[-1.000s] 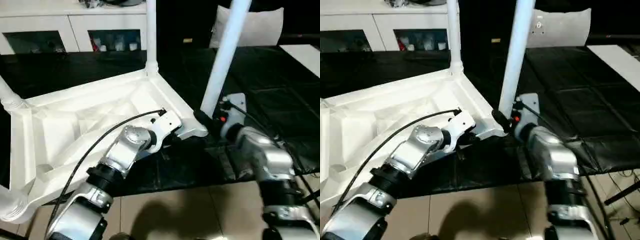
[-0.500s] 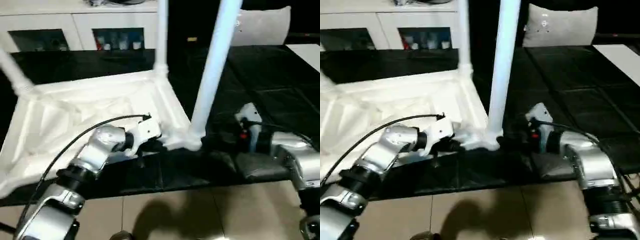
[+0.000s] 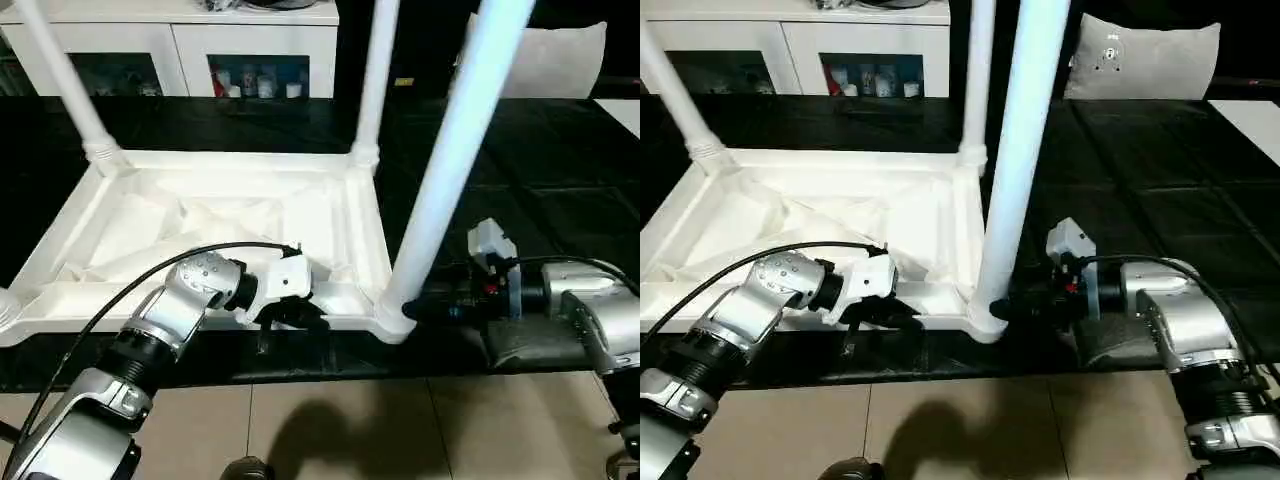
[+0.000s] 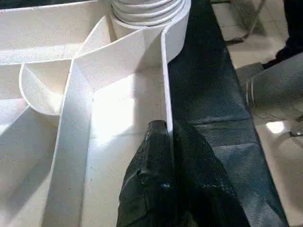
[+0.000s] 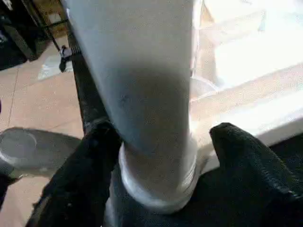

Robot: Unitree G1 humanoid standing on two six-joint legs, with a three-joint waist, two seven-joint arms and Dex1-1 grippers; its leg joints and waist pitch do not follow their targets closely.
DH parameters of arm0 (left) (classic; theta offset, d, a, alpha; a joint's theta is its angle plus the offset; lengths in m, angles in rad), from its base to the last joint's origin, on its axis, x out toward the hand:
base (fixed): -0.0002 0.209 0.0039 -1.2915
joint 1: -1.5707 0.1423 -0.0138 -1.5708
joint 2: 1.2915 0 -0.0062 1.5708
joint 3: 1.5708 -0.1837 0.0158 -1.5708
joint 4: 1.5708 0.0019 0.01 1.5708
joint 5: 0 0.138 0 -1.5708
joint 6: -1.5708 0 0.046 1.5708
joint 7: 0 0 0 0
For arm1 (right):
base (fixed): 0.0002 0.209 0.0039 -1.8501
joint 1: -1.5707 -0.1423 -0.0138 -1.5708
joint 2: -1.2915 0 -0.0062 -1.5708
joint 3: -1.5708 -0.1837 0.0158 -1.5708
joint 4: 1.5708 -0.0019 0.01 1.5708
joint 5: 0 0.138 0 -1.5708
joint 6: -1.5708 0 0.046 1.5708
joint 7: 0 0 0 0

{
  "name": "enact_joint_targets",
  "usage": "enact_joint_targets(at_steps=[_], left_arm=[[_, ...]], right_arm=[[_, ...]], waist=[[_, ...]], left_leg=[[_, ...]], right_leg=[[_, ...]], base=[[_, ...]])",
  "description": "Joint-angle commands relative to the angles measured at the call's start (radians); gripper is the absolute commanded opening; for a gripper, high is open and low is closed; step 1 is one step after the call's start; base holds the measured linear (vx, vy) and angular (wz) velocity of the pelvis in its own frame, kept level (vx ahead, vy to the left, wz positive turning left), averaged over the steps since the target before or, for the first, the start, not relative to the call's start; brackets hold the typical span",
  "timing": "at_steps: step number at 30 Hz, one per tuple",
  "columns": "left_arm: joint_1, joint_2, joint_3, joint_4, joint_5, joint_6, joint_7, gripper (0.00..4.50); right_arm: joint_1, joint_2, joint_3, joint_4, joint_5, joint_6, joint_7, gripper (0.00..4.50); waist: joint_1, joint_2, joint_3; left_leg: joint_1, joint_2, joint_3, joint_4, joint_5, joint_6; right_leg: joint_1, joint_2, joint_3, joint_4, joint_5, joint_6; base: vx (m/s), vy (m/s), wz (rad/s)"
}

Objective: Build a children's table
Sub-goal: Rotate leg to tighten

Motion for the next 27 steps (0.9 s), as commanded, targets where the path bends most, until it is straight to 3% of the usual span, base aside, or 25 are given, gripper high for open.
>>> enact_joint_targets(at_steps=[1,12,15,16,19,22,24,26,27], left_arm=[[-0.002,-0.005,-0.026,-0.035,0.001,-0.029,-0.029,0.00],[-0.011,-0.006,-0.028,-0.010,0.005,-0.044,-0.032,0.00],[-0.001,-0.012,-0.019,-0.024,-0.009,-0.014,-0.027,0.00],[0.007,-0.019,-0.012,-0.045,-0.018,0.029,-0.015,0.00],[0.008,-0.052,0.008,-0.062,-0.015,0.121,0.062,0.00],[0.005,-0.095,0.028,-0.081,-0.014,0.230,0.143,0.00],[-0.002,-0.127,0.028,-0.087,0.007,0.315,0.205,0.00],[-0.017,-0.178,0.044,-0.075,0.015,0.369,0.286,0.00],[-0.041,-0.250,0.066,-0.052,0.022,0.423,0.394,0.00]], right_arm=[[-0.011,0.004,0.004,0.005,0.004,-0.023,-0.005,3.00],[0.013,0.019,0.017,-0.014,0.031,0.023,0.029,2.06],[0.027,0.035,-0.001,-0.046,0.066,0.076,0.006,1.98],[0.040,0.048,-0.012,-0.078,0.091,0.127,-0.021,1.98],[0.050,0.086,-0.023,-0.104,0.077,0.179,-0.128,1.97],[0.044,0.146,-0.042,-0.109,0.053,0.220,-0.268,1.96],[0.030,0.189,-0.059,-0.094,0.014,0.241,-0.389,1.96],[0.009,0.230,-0.073,-0.063,-0.014,0.269,-0.488,1.96],[-0.021,0.292,-0.100,-0.024,-0.043,0.311,-0.627,1.96]], waist=[[-0.004,-0.013,-0.066],[-0.003,-0.012,-0.065],[-0.002,-0.010,-0.065],[-0.002,-0.012,-0.065],[-0.004,-0.012,-0.062],[-0.013,-0.011,-0.055],[-0.024,-0.010,-0.054],[-0.038,-0.011,-0.052],[-0.044,-0.013,-0.053]], left_leg=[[0.021,0.042,-0.003,-0.061,-0.148,0.075],[0.020,0.041,-0.004,-0.061,-0.141,0.076],[0.021,0.041,-0.004,-0.060,-0.134,0.079],[0.019,0.041,-0.004,-0.060,-0.130,0.080],[0.020,0.041,-0.004,-0.064,-0.140,0.071],[0.024,0.038,-0.006,-0.070,-0.197,0.033],[0.023,0.038,-0.009,-0.077,-0.221,0.001],[0.019,0.035,-0.012,-0.078,-0.219,-0.006],[0.021,0.033,-0.009,-0.075,-0.222,-0.007]], right_leg=[[0.040,-0.056,0.041,-0.066,-0.031,-0.280],[0.041,-0.055,0.040,-0.066,-0.029,-0.274],[0.041,-0.054,0.041,-0.064,-0.013,-0.278],[0.042,-0.053,0.040,-0.063,-0.007,-0.277],[0.040,-0.054,0.041,-0.065,-0.031,-0.276],[0.036,-0.058,0.043,-0.081,-0.152,-0.258],[0.036,-0.057,0.044,-0.084,-0.202,-0.234],[0.038,-0.055,0.043,-0.085,-0.200,-0.226],[0.036,-0.054,0.045,-0.086,-0.194,-0.228]], base=[[0.000,0.000,0.00],[0.000,0.000,0.00],[0.000,0.000,0.00],[0.000,0.000,0.00],[0.000,0.000,0.00],[0.000,0.000,0.00],[0.000,0.000,0.00],[0.000,0.000,0.00],[0.000,0.000,0.00]])
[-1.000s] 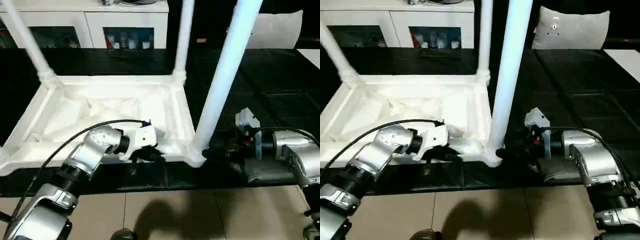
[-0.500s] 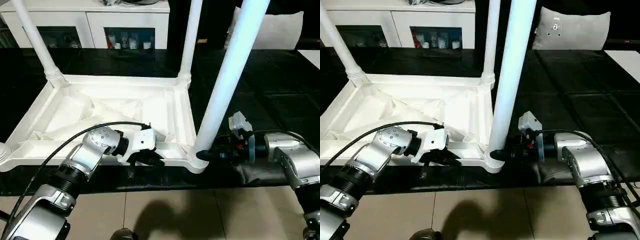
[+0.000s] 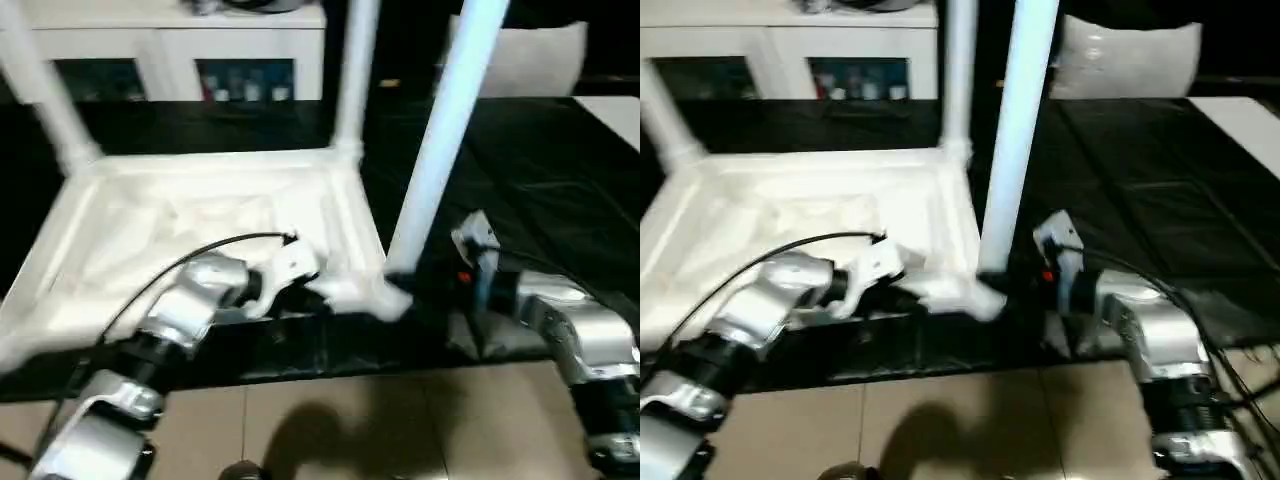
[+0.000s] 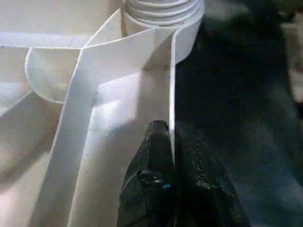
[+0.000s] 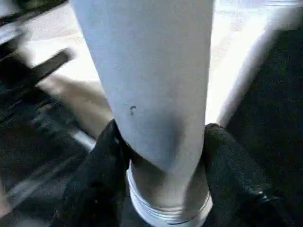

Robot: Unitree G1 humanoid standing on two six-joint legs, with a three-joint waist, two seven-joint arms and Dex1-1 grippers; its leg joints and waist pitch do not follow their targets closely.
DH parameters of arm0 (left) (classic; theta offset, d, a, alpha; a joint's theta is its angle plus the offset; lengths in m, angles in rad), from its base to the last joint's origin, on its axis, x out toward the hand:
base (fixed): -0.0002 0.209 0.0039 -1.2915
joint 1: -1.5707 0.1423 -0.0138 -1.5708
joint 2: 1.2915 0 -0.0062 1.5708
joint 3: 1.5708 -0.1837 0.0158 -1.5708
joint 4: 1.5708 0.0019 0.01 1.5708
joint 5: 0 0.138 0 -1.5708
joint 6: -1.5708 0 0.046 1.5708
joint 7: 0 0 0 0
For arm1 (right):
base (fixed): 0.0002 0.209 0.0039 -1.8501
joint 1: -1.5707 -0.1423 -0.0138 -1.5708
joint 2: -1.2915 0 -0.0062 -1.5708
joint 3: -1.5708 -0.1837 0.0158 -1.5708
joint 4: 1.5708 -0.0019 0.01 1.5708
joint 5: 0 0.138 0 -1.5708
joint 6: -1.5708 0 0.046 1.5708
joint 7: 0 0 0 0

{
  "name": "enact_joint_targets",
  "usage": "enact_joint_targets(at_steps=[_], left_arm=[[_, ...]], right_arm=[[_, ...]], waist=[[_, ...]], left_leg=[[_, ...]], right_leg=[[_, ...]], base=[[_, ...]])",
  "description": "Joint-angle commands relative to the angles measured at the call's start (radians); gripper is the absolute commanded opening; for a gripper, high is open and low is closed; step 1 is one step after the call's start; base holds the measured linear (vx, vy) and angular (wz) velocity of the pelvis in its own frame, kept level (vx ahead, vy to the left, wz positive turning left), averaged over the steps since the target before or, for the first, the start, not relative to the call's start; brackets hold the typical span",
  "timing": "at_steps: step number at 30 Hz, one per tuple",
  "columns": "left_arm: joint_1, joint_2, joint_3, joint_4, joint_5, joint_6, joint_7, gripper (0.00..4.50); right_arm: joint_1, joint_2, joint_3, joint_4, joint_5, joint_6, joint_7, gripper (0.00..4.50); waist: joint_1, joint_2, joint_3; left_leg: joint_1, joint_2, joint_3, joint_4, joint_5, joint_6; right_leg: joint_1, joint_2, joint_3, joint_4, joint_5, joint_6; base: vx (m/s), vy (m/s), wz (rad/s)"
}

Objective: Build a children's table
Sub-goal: Rotate leg to tighten

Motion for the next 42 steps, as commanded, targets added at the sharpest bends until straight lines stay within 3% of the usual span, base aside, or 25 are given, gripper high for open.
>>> enact_joint_targets(at_steps=[1,2,6,7,10,11,16,19,23,28,29,30,31,32,33,37,38,41,42], left_arm=[[-0.044,-0.128,0.009,0.015,-0.009,0.075,0.166,0.00],[-0.058,-0.162,0.018,0.033,-0.007,0.083,0.213,0.00],[-0.092,-0.239,0.031,0.074,0.014,0.077,0.327,0.00],[-0.097,-0.253,0.033,0.075,0.018,0.075,0.343,0.00],[-0.095,-0.249,0.029,0.064,0.029,0.076,0.342,0.00],[-0.092,-0.238,0.023,0.061,0.039,0.074,0.338,0.00],[-0.086,-0.203,0.019,0.065,0.046,0.047,0.329,0.00],[-0.065,-0.146,0.008,0.066,0.046,-0.009,0.268,0.00],[-0.041,-0.083,-0.006,0.060,0.043,-0.062,0.185,0.00],[-0.021,-0.007,-0.014,0.041,0.012,-0.120,0.068,0.00],[-0.022,-0.002,-0.016,0.043,0.010,-0.128,0.058,0.00],[-0.021,0.006,-0.019,0.045,0.006,-0.143,0.040,0.00],[-0.021,0.006,-0.019,0.045,0.006,-0.143,0.040,0.00],[-0.010,0.057,-0.037,0.032,-0.013,-0.213,-0.072,0.00],[-0.010,0.074,-0.044,0.033,-0.015,-0.231,-0.103,0.00],[-0.011,0.115,-0.063,0.027,-0.018,-0.276,-0.184,0.00],[-0.012,0.123,-0.069,0.027,-0.019,-0.287,-0.201,0.00],[-0.009,0.149,-0.090,0.012,-0.023,-0.309,-0.264,0.00],[-0.004,0.164,-0.105,0.000,-0.023,-0.321,-0.300,0.00]], right_arm=[[-0.042,0.109,0.004,0.067,-0.028,0.083,-0.198,1.96],[-0.057,0.138,-0.009,0.090,-0.036,0.077,-0.255,1.96],[-0.076,0.207,-0.028,0.124,-0.042,0.039,-0.356,1.96],[-0.073,0.222,-0.030,0.123,-0.045,0.027,-0.372,2.51],[-0.069,0.233,-0.041,0.118,-0.045,0.018,-0.383,2.75],[-0.066,0.238,-0.050,0.112,-0.045,0.016,-0.386,3.00],[-0.043,0.221,-0.046,0.073,-0.029,0.000,-0.347,3.19],[-0.005,0.160,-0.043,0.025,-0.009,-0.020,-0.255,3.51],[0.023,0.077,-0.044,0.009,-0.004,-0.048,-0.153,3.84],[0.059,-0.043,-0.022,-0.042,0.027,-0.071,0.039,4.28],[0.061,-0.053,-0.019,-0.044,0.030,-0.071,0.057,4.40],[0.064,-0.069,-0.011,-0.048,0.030,-0.072,0.081,4.40],[0.064,-0.069,-0.011,-0.048,0.030,-0.072,0.081,4.46],[0.075,-0.144,0.034,-0.059,0.021,-0.102,0.196,4.46],[0.072,-0.160,0.044,-0.053,0.014,-0.118,0.221,4.46],[0.067,-0.203,0.075,-0.046,0.021,-0.149,0.325,4.46],[0.065,-0.211,0.081,-0.044,0.024,-0.157,0.348,4.46],[0.058,-0.222,0.093,-0.037,0.032,-0.167,0.403,4.18],[0.055,-0.233,0.110,-0.041,0.041,-0.162,0.440,4.08]], waist=[[-0.002,-0.011,-0.053],[-0.010,-0.011,-0.055],[-0.009,-0.010,-0.059],[-0.007,-0.007,-0.061],[-0.005,-0.006,-0.062],[-0.006,-0.001,-0.060],[-0.007,-0.001,-0.059],[-0.001,-0.003,-0.061],[-0.002,-0.003,-0.062],[0.000,-0.001,-0.060],[-0.003,-0.011,-0.061],[0.001,-0.003,-0.061],[-0.001,-0.004,-0.061],[0.002,-0.006,-0.062],[0.005,-0.011,-0.065],[0.020,-0.005,-0.065],[0.025,-0.010,-0.067],[0.034,-0.007,-0.067],[0.037,-0.014,-0.070]], left_leg=[[0.014,0.035,-0.011,-0.077,-0.213,-0.007],[0.014,0.028,-0.009,-0.073,-0.214,-0.007],[0.011,0.026,-0.008,-0.069,-0.177,0.012],[0.009,0.027,-0.009,-0.069,-0.159,0.023],[0.009,0.027,-0.008,-0.069,-0.135,0.050],[0.010,0.029,-0.010,-0.071,-0.145,0.050],[0.013,0.031,-0.010,-0.076,-0.182,0.040],[0.012,0.031,-0.010,-0.074,-0.151,0.053],[0.006,0.029,-0.008,-0.069,-0.111,0.085],[0.011,0.035,-0.006,-0.070,-0.149,0.087],[0.011,0.035,-0.005,-0.070,-0.146,0.091],[0.012,0.036,-0.007,-0.071,-0.143,0.090],[0.013,0.037,-0.006,-0.071,-0.140,0.091],[0.011,0.036,-0.007,-0.069,-0.135,0.094],[0.012,0.037,-0.005,-0.067,-0.127,0.101],[0.015,0.040,-0.002,-0.065,-0.119,0.108],[0.016,0.041,-0.002,-0.065,-0.121,0.107],[0.018,0.044,-0.002,-0.065,-0.123,0.102],[0.017,0.044,-0.001,-0.063,-0.117,0.103]], right_leg=[[0.035,-0.054,0.041,-0.086,-0.191,-0.226],[0.034,-0.054,0.041,-0.092,-0.208,-0.222],[0.039,-0.050,0.041,-0.094,-0.143,-0.211],[0.042,-0.050,0.040,-0.091,-0.101,-0.213],[0.044,-0.049,0.038,-0.088,-0.048,-0.223],[0.043,-0.050,0.036,-0.089,-0.058,-0.226],[0.043,-0.050,0.037,-0.094,-0.091,-0.222],[0.048,-0.050,0.037,-0.091,-0.037,-0.216],[0.051,-0.051,0.036,-0.084,0.028,-0.236],[0.048,-0.052,0.036,-0.087,-0.022,-0.250],[0.048,-0.050,0.036,-0.087,-0.024,-0.250],[0.046,-0.052,0.035,-0.085,-0.032,-0.253],[0.046,-0.052,0.036,-0.085,-0.029,-0.255],[0.048,-0.051,0.035,-0.084,-0.020,-0.258],[0.050,-0.053,0.036,-0.083,-0.004,-0.260],[0.044,-0.053,0.035,-0.077,0.010,-0.271],[0.045,-0.054,0.035,-0.076,0.004,-0.273],[0.042,-0.054,0.035,-0.072,0.001,-0.277],[0.044,-0.054,0.035,-0.071,0.006,-0.277]], base=[[0.000,0.000,0.00],[0.000,0.000,0.00],[0.000,0.000,0.00],[0.000,0.000,0.00],[0.000,0.000,0.00],[0.000,0.000,0.00],[0.000,0.000,0.00],[0.000,0.000,0.00],[0.000,0.000,0.00],[0.000,0.000,0.00],[0.000,0.000,0.00],[0.000,0.000,0.00],[0.000,0.000,0.00],[0.000,0.000,0.00],[0.000,0.000,0.00],[0.000,0.000,0.00],[0.000,0.000,0.00],[0.000,0.000,0.00],[0.000,0.000,0.00]])
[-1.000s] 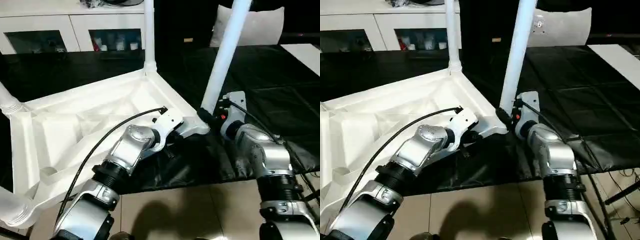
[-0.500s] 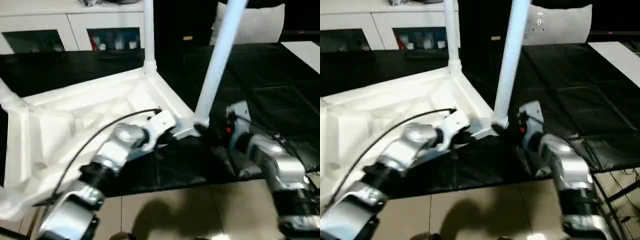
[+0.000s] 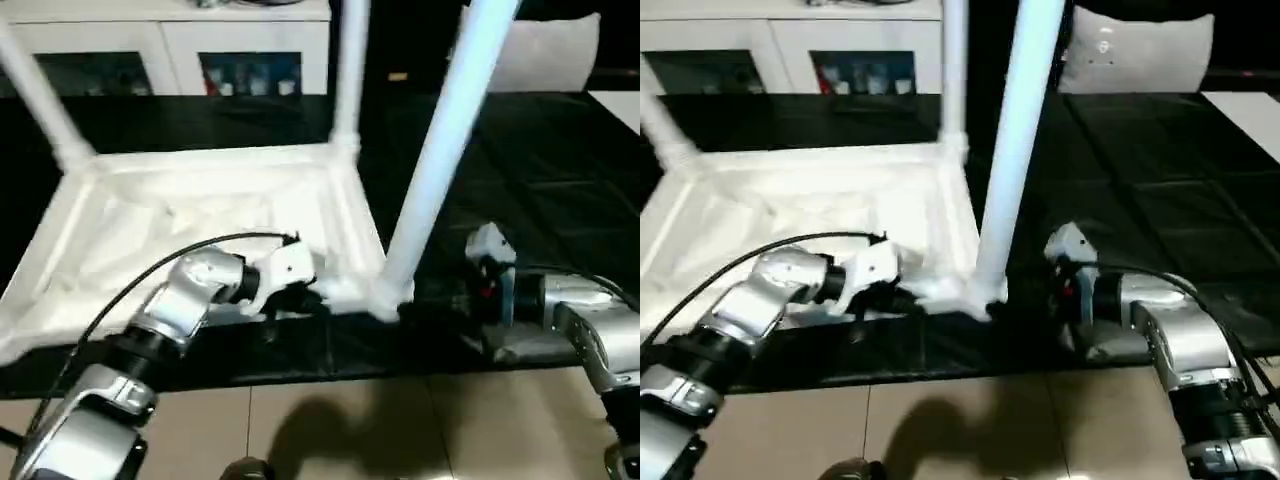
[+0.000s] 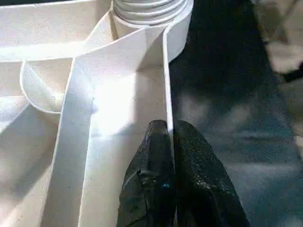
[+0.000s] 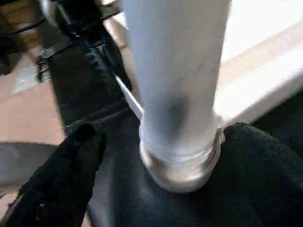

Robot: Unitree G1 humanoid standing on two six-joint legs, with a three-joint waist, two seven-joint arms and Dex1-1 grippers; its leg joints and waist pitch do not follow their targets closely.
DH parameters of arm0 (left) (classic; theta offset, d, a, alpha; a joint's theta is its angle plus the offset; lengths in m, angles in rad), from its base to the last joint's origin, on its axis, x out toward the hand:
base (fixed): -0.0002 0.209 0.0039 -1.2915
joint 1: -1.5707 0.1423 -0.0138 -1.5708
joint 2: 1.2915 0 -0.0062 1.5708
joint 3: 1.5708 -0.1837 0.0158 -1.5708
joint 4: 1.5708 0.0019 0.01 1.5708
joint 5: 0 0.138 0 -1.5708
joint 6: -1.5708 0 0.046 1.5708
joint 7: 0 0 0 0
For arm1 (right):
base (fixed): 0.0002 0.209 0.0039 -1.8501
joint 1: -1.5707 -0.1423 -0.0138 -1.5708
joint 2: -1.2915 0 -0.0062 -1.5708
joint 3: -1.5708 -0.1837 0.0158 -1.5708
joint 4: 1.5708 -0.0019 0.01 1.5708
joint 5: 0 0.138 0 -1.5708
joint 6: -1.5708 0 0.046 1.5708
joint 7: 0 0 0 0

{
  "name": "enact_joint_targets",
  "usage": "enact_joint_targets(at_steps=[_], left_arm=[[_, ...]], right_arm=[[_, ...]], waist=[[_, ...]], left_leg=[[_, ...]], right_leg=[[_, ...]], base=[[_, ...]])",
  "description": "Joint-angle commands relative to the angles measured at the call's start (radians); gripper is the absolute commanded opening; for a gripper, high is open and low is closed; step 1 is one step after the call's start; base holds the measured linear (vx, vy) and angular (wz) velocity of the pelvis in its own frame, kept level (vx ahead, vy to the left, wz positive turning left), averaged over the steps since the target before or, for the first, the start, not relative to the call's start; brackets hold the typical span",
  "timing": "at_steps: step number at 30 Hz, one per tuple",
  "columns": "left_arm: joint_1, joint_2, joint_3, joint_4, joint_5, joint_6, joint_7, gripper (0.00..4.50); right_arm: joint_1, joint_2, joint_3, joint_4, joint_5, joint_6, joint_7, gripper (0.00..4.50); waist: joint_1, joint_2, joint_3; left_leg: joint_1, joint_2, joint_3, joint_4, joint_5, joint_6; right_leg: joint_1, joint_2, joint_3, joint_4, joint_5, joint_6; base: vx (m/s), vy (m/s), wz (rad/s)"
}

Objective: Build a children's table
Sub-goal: Rotate leg to tighten

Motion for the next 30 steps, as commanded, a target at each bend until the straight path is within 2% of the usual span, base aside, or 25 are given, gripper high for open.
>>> enact_joint_targets(at_steps=[1,2,8,11,14,15,19,21,24,27,29,30], left_arm=[[0.001,0.012,-0.045,-0.041,0.005,-0.028,-0.065,0.00],[0.004,0.020,-0.056,-0.046,0.006,-0.037,-0.085,0.00],[0.012,0.026,-0.065,-0.059,-0.002,-0.056,-0.124,0.00],[0.011,0.027,-0.068,-0.058,-0.006,-0.063,-0.131,0.00],[0.011,0.028,-0.071,-0.059,-0.008,-0.066,-0.133,0.00],[0.012,0.028,-0.072,-0.059,-0.008,-0.067,-0.133,0.00],[0.013,0.027,-0.071,-0.060,-0.006,-0.068,-0.133,0.00],[0.014,0.027,-0.069,-0.059,-0.005,-0.067,-0.134,0.00],[0.019,0.023,-0.063,-0.063,-0.012,-0.042,-0.122,0.00],[0.015,0.003,-0.049,-0.055,-0.005,-0.001,-0.064,0.00],[0.009,-0.035,-0.020,-0.054,-0.014,0.086,0.011,0.00],[0.003,-0.057,-0.007,-0.054,-0.018,0.132,0.048,0.00]], right_arm=[[-0.015,-0.021,0.015,-0.004,0.017,-0.005,0.044,4.01],[-0.014,-0.032,0.031,-0.009,0.023,-0.001,0.067,3.92],[-0.018,-0.020,0.042,-0.003,0.026,-0.007,0.083,3.54],[-0.018,-0.013,0.044,0.007,0.025,-0.015,0.094,3.12],[-0.021,-0.007,0.047,0.014,0.024,-0.028,0.090,2.95],[-0.021,-0.007,0.048,0.015,0.025,-0.029,0.089,2.72],[-0.021,-0.001,0.047,0.020,0.025,-0.032,0.083,2.51],[-0.015,0.000,0.051,0.014,0.029,-0.023,0.090,2.25],[0.001,0.007,0.047,-0.007,0.052,0.011,0.095,2.12],[0.014,0.026,0.033,-0.033,0.075,0.042,0.066,2.08],[0.018,0.070,0.008,-0.064,0.101,0.138,-0.031,2.06],[0.013,0.099,-0.005,-0.059,0.088,0.159,-0.101,2.06]], waist=[[0.001,-0.017,-0.074],[0.004,-0.014,-0.073],[0.011,-0.018,-0.073],[0.014,-0.019,-0.073],[0.017,-0.020,-0.072],[0.019,-0.019,-0.072],[0.021,-0.019,-0.072],[0.021,-0.020,-0.073],[0.021,-0.017,-0.071],[0.020,-0.019,-0.070],[0.017,-0.019,-0.067],[0.017,-0.020,-0.065]], left_leg=[[0.022,0.044,-0.003,-0.051,-0.119,0.096],[0.023,0.044,-0.002,-0.051,-0.117,0.096],[0.022,0.044,-0.003,-0.052,-0.137,0.074],[0.022,0.043,-0.003,-0.050,-0.148,0.069],[0.022,0.043,-0.003,-0.050,-0.160,0.059],[0.022,0.043,-0.004,-0.050,-0.163,0.056],[0.022,0.042,-0.004,-0.050,-0.161,0.051],[0.022,0.042,-0.004,-0.049,-0.157,0.051],[0.023,0.041,-0.005,-0.051,-0.166,0.050],[0.022,0.041,-0.005,-0.051,-0.169,0.048],[0.024,0.040,-0.006,-0.054,-0.182,0.036],[0.024,0.039,-0.006,-0.056,-0.194,0.031]], right_leg=[[0.046,-0.057,0.039,-0.053,0.004,-0.280],[0.042,-0.056,0.039,-0.053,0.004,-0.280],[0.042,-0.058,0.041,-0.055,-0.041,-0.269],[0.041,-0.059,0.042,-0.056,-0.059,-0.263],[0.039,-0.059,0.042,-0.058,-0.084,-0.257],[0.039,-0.060,0.042,-0.058,-0.094,-0.254],[0.039,-0.059,0.043,-0.057,-0.096,-0.247],[0.040,-0.058,0.042,-0.056,-0.086,-0.247],[0.038,-0.057,0.043,-0.057,-0.095,-0.246],[0.038,-0.057,0.043,-0.058,-0.099,-0.247],[0.036,-0.055,0.043,-0.060,-0.131,-0.245],[0.036,-0.057,0.043,-0.064,-0.157,-0.240]], base=[[0.000,0.000,0.00],[0.000,0.000,0.00],[0.000,0.000,0.00],[0.000,0.000,0.00],[0.000,0.000,0.00],[0.000,0.000,0.00],[0.000,0.000,0.00],[0.000,0.000,0.00],[0.000,0.000,0.00],[0.000,0.000,0.00],[0.000,0.000,0.00],[0.000,0.000,0.00]])
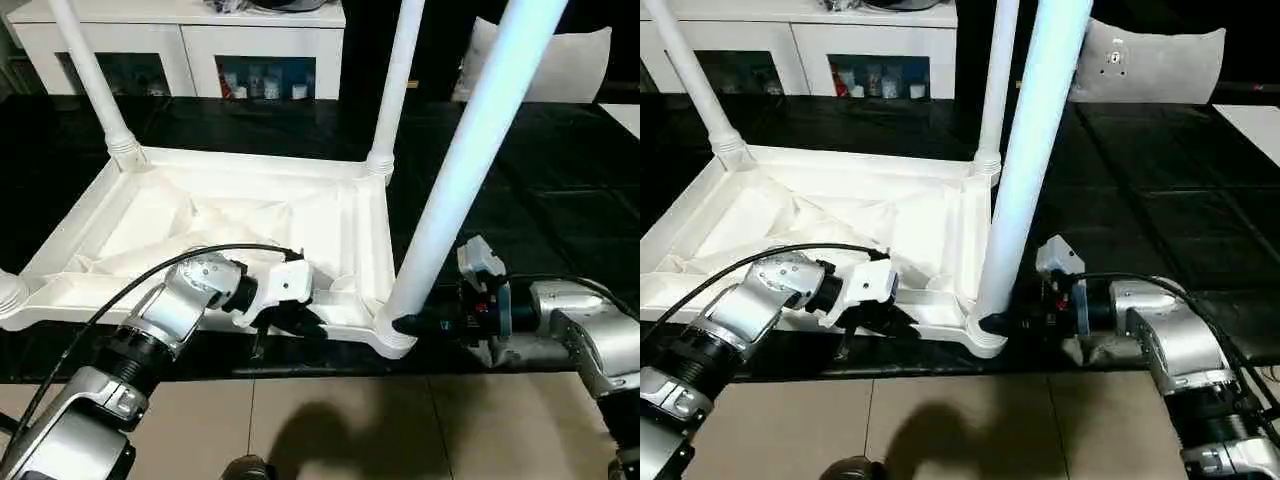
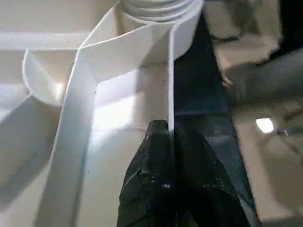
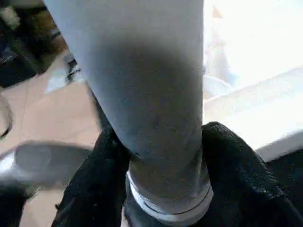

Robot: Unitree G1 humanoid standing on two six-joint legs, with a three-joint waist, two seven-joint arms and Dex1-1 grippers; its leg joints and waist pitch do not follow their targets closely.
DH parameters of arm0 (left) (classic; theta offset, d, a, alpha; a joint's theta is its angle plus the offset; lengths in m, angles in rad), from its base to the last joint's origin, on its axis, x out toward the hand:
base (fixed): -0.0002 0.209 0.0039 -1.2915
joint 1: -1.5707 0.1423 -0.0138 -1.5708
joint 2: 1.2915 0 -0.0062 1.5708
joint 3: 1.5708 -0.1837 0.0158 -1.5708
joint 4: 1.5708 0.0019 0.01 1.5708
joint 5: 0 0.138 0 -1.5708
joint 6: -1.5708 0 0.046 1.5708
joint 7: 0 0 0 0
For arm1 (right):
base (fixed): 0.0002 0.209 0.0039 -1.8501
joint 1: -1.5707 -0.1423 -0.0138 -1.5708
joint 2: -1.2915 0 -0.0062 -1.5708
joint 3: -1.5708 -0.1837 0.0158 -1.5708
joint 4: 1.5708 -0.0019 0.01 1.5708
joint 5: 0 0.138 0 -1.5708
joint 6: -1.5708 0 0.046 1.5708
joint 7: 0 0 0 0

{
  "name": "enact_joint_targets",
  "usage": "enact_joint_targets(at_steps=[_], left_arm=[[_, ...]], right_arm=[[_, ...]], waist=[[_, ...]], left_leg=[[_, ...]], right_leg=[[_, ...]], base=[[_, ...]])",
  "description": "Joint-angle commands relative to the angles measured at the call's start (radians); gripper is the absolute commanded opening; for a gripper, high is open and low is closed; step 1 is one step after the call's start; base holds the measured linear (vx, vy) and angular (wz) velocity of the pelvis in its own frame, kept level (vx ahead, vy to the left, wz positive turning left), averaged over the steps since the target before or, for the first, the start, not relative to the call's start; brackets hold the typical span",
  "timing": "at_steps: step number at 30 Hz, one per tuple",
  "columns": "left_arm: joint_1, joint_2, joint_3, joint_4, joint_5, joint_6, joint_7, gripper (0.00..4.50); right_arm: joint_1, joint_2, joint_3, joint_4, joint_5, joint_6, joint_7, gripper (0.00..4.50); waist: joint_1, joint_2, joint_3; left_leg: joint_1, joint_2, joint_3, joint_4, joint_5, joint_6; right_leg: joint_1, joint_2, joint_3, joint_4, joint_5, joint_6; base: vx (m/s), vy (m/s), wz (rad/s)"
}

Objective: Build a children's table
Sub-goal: Rotate leg to tighten

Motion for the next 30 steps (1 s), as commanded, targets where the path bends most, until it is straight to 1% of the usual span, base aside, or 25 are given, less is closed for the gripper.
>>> enact_joint_targets(at_steps=[1,2,3,4,5,6,7,8,9,10,11,12,13,14,15,16,18,19,20,23,24,25,26,27,30], left_arm=[[-0.014,-0.075,0.018,-0.021,-0.007,0.110,0.115,0.00],[-0.027,-0.119,0.037,-0.018,-0.010,0.176,0.180,0.00],[-0.031,-0.134,0.042,-0.017,-0.012,0.195,0.201,0.00],[-0.037,-0.156,0.049,-0.012,-0.009,0.216,0.234,0.00],[-0.048,-0.184,0.056,-0.002,-0.001,0.242,0.281,0.00],[-0.058,-0.208,0.061,0.010,0.010,0.268,0.325,0.00],[-0.060,-0.213,0.062,0.012,0.013,0.273,0.334,0.00],[-0.078,-0.257,0.073,0.037,0.026,0.306,0.409,0.00],[-0.089,-0.286,0.080,0.054,0.032,0.316,0.452,0.00],[-0.099,-0.314,0.088,0.066,0.036,0.326,0.493,0.00],[-0.105,-0.332,0.095,0.075,0.036,0.327,0.520,0.00],[-0.109,-0.342,0.095,0.080,0.037,0.316,0.529,0.00],[-0.111,-0.350,0.096,0.079,0.041,0.316,0.538,0.00],[-0.112,-0.353,0.096,0.077,0.051,0.313,0.547,0.00],[-0.113,-0.353,0.095,0.074,0.057,0.314,0.552,0.00],[-0.114,-0.347,0.089,0.073,0.066,0.305,0.552,0.00],[-0.109,-0.332,0.087,0.067,0.065,0.297,0.541,0.00],[-0.109,-0.332,0.087,0.067,0.065,0.297,0.541,0.00],[-0.102,-0.312,0.082,0.061,0.065,0.279,0.522,0.00],[-0.092,-0.283,0.075,0.059,0.066,0.250,0.492,0.00],[-0.084,-0.264,0.076,0.053,0.061,0.240,0.462,0.00],[-0.084,-0.263,0.076,0.053,0.061,0.240,0.461,0.00],[-0.079,-0.251,0.076,0.050,0.058,0.226,0.442,0.00],[-0.076,-0.242,0.075,0.048,0.056,0.216,0.429,0.00],[-0.058,-0.175,0.046,0.046,0.056,0.134,0.329,0.00]], right_arm=[[-0.011,0.080,-0.017,-0.014,0.033,0.083,-0.145,2.06],[-0.026,0.134,-0.034,0.004,0.003,0.101,-0.260,2.06],[-0.031,0.151,-0.039,0.010,-0.004,0.108,-0.294,2.06],[-0.041,0.175,-0.046,0.022,-0.020,0.112,-0.345,2.06],[-0.056,0.209,-0.054,0.041,-0.046,0.110,-0.417,2.06],[-0.069,0.234,-0.061,0.057,-0.063,0.111,-0.471,2.05],[-0.071,0.239,-0.063,0.060,-0.066,0.111,-0.481,2.05],[-0.095,0.279,-0.079,0.098,-0.089,0.110,-0.570,2.05],[-0.112,0.304,-0.091,0.127,-0.100,0.107,-0.625,2.05],[-0.127,0.329,-0.102,0.151,-0.109,0.106,-0.677,2.05],[-0.133,0.342,-0.107,0.164,-0.108,0.089,-0.693,2.05],[-0.137,0.348,-0.110,0.172,-0.100,0.075,-0.690,2.05],[-0.139,0.356,-0.116,0.174,-0.096,0.070,-0.693,2.57],[-0.139,0.362,-0.123,0.167,-0.088,0.072,-0.690,2.70],[-0.138,0.366,-0.128,0.161,-0.087,0.071,-0.690,2.69],[-0.134,0.371,-0.137,0.146,-0.076,0.078,-0.684,2.73],[-0.122,0.355,-0.124,0.123,-0.083,0.073,-0.656,3.06],[-0.122,0.355,-0.124,0.123,-0.083,0.073,-0.656,3.06],[-0.104,0.331,-0.110,0.102,-0.086,0.058,-0.617,3.18],[-0.078,0.290,-0.093,0.076,-0.081,0.035,-0.564,3.47],[-0.062,0.261,-0.101,0.056,-0.066,0.035,-0.521,3.47],[-0.062,0.260,-0.101,0.056,-0.066,0.035,-0.520,3.55],[-0.054,0.242,-0.104,0.044,-0.059,0.034,-0.494,3.77],[-0.048,0.231,-0.107,0.036,-0.055,0.033,-0.476,3.86],[-0.021,0.137,-0.091,0.001,-0.047,0.004,-0.343,4.00]], waist=[[-0.010,-0.006,-0.057],[-0.015,-0.010,-0.058],[-0.025,-0.012,-0.057],[-0.031,-0.013,-0.058],[-0.046,-0.011,-0.059],[-0.051,-0.014,-0.059],[-0.056,-0.014,-0.060],[-0.060,-0.015,-0.061],[-0.065,-0.015,-0.058],[-0.066,-0.010,-0.060],[-0.067,-0.011,-0.062],[-0.064,-0.011,-0.063],[-0.065,-0.012,-0.064],[-0.066,-0.010,-0.065],[-0.065,-0.010,-0.066],[-0.065,-0.010,-0.067],[-0.064,-0.010,-0.065],[-0.064,-0.009,-0.064],[-0.062,-0.007,-0.062],[-0.060,-0.008,-0.063],[-0.059,-0.010,-0.064],[-0.059,-0.010,-0.064],[-0.060,-0.010,-0.064],[-0.060,-0.010,-0.064],[-0.064,-0.009,-0.063]], left_leg=[[0.021,0.038,-0.005,-0.071,-0.210,0.026],[0.023,0.037,-0.008,-0.073,-0.241,0.008],[0.021,0.036,-0.010,-0.077,-0.245,-0.012],[0.019,0.034,-0.012,-0.077,-0.249,-0.017],[0.020,0.033,-0.013,-0.077,-0.256,-0.025],[0.017,0.031,-0.013,-0.076,-0.251,-0.021],[0.015,0.029,-0.011,-0.074,-0.236,-0.014],[0.015,0.028,-0.010,-0.072,-0.230,-0.009],[0.014,0.024,-0.009,-0.071,-0.227,-0.005],[0.016,0.024,-0.009,-0.069,-0.225,-0.005],[0.016,0.024,-0.008,-0.068,-0.216,-0.002],[0.014,0.026,-0.009,-0.068,-0.200,0.007],[0.012,0.026,-0.010,-0.068,-0.188,0.012],[0.011,0.026,-0.009,-0.068,-0.168,0.024],[0.011,0.026,-0.009,-0.067,-0.153,0.038],[0.010,0.026,-0.009,-0.066,-0.143,0.050],[0.011,0.026,-0.008,-0.067,-0.152,0.054],[0.012,0.027,-0.008,-0.068,-0.157,0.053],[0.013,0.029,-0.009,-0.070,-0.177,0.048],[0.013,0.029,-0.009,-0.070,-0.171,0.049],[0.011,0.028,-0.008,-0.069,-0.155,0.057],[0.010,0.028,-0.009,-0.069,-0.151,0.061],[0.010,0.028,-0.009,-0.069,-0.151,0.067],[0.010,0.028,-0.008,-0.069,-0.151,0.070],[0.011,0.031,-0.009,-0.069,-0.157,0.079]], right_leg=[[0.031,-0.056,0.043,-0.082,-0.184,-0.235],[0.031,-0.058,0.043,-0.089,-0.233,-0.224],[0.031,-0.057,0.042,-0.087,-0.253,-0.217],[0.033,-0.057,0.041,-0.089,-0.263,-0.210],[0.031,-0.056,0.042,-0.092,-0.261,-0.202],[0.034,-0.056,0.041,-0.093,-0.252,-0.202],[0.035,-0.054,0.042,-0.093,-0.227,-0.204],[0.035,-0.053,0.042,-0.093,-0.215,-0.205],[0.033,-0.053,0.042,-0.096,-0.223,-0.207],[0.033,-0.053,0.042,-0.097,-0.227,-0.207],[0.034,-0.053,0.042,-0.098,-0.216,-0.207],[0.038,-0.052,0.041,-0.097,-0.187,-0.206],[0.040,-0.052,0.041,-0.094,-0.162,-0.207],[0.041,-0.049,0.040,-0.091,-0.110,-0.213],[0.043,-0.048,0.039,-0.087,-0.069,-0.222],[0.045,-0.049,0.039,-0.086,-0.047,-0.229],[0.044,-0.049,0.038,-0.088,-0.059,-0.234],[0.044,-0.049,0.038,-0.089,-0.069,-0.233],[0.044,-0.051,0.038,-0.093,-0.094,-0.226],[0.045,-0.050,0.039,-0.092,-0.081,-0.223],[0.049,-0.050,0.039,-0.089,-0.052,-0.224],[0.050,-0.050,0.038,-0.088,-0.046,-0.225],[0.049,-0.051,0.037,-0.089,-0.044,-0.229],[0.049,-0.052,0.038,-0.090,-0.046,-0.230],[0.049,-0.051,0.037,-0.090,-0.055,-0.235]], base=[[0.000,0.000,0.00],[0.000,0.000,0.00],[0.000,0.000,0.00],[0.000,0.000,0.00],[0.000,0.000,0.00],[0.000,0.000,0.00],[0.000,0.000,0.00],[0.000,0.000,0.00],[0.000,0.000,0.00],[0.000,0.000,0.00],[0.000,0.000,0.00],[0.000,0.000,0.00],[0.000,0.000,0.00],[0.000,0.000,0.00],[0.000,0.000,0.00],[0.000,0.000,0.00],[0.000,0.000,0.00],[0.000,0.000,0.00],[0.000,0.000,0.00],[0.000,0.000,0.00],[0.000,0.000,0.00],[0.000,0.000,0.00],[0.000,0.000,0.00],[0.000,0.000,0.00],[0.000,0.000,0.00]])
